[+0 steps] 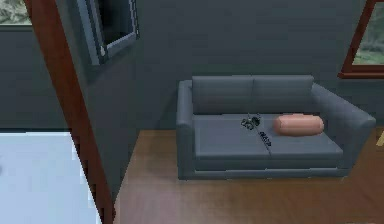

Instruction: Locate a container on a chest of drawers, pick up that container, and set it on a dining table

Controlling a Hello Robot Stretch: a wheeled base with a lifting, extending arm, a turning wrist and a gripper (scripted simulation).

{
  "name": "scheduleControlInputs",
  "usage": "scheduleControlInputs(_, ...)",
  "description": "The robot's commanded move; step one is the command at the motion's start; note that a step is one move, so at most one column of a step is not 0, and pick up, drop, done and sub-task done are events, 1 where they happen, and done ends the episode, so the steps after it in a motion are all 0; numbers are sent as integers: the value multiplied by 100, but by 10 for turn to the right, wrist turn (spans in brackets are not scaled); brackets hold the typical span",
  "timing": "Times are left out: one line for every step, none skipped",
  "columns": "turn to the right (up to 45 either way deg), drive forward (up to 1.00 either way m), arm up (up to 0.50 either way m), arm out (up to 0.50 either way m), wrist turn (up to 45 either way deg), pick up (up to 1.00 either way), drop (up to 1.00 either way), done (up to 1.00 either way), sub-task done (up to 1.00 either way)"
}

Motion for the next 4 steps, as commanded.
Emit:
scheduleControlInputs(30,0,0,0,0,0,0,0,0)
scheduleControlInputs(0,95,0,0,0,0,0,0,0)
scheduleControlInputs(450,0,0,0,0,0,0,0,0)
scheduleControlInputs(120,0,0,0,0,0,0,0,0)
